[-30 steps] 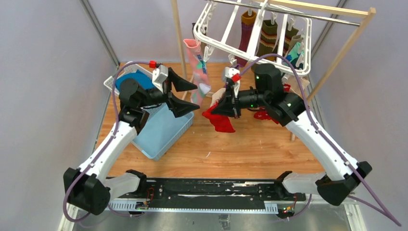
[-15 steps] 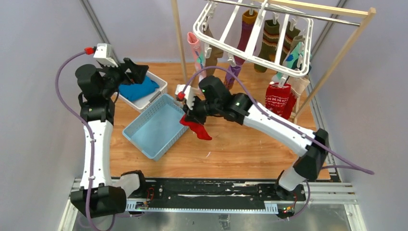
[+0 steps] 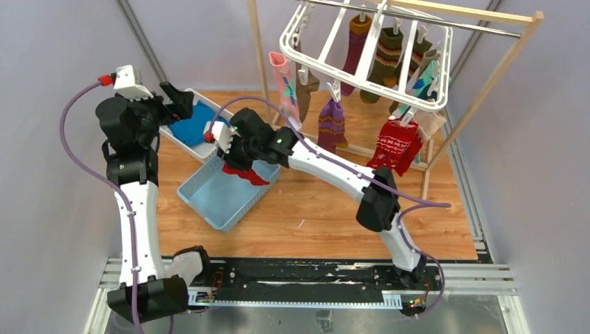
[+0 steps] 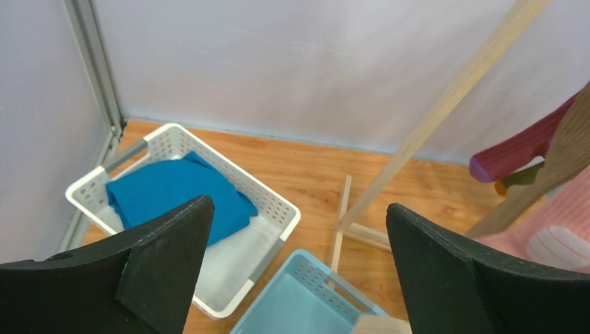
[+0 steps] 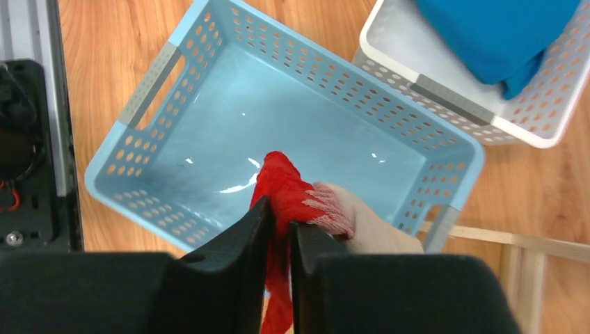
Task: Remove the socks clipped to the hanger
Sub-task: Place the sock in the bin, then remove the sock from the hanger.
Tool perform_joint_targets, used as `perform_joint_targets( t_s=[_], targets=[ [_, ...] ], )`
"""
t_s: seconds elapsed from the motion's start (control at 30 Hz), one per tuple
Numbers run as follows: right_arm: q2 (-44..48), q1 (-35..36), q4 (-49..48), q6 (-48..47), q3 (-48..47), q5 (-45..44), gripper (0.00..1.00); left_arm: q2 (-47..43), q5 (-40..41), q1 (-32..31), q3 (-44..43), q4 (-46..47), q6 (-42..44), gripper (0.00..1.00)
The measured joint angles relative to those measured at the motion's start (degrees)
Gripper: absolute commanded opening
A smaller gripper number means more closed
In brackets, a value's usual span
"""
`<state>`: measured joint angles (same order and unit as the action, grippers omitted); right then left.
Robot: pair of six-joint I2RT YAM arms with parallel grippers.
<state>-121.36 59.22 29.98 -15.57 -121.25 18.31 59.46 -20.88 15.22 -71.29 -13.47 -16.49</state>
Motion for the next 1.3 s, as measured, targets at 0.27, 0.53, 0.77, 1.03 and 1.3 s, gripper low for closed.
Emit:
perform_joint_targets(
  t_s=[0.27,0.53,0.77,1.03,1.3],
  targets=[
    [-8.0,0.4,5.2,-2.2,-7.8,-3.5,0.88,-3.3,0.6,0.0,-0.2,0.0,1.6,1.0],
    [7.8,0.4,6.4,-5.0,3.3,-4.9,0.92,-3.3,-4.8,0.0,-0.3,1.1,1.5,1.0],
    [35.5,0.4,5.5,-10.3,22.0,-5.6,0.92,-3.3,-9.6,-7.5,-1.1,-0.9,6.3,1.0],
    [58.2,-11.9,3.2,-12.6,40.6,-3.1,0.91,-1.5,-11.9,-20.2,-4.3,-5.2,13.8,1.0],
    [67.6,-24.6,-0.1,-8.9,52.2,-0.1,0.9,1.8,-12.7,-22.4,-3.9,-5.8,15.5,0.97]
  ],
)
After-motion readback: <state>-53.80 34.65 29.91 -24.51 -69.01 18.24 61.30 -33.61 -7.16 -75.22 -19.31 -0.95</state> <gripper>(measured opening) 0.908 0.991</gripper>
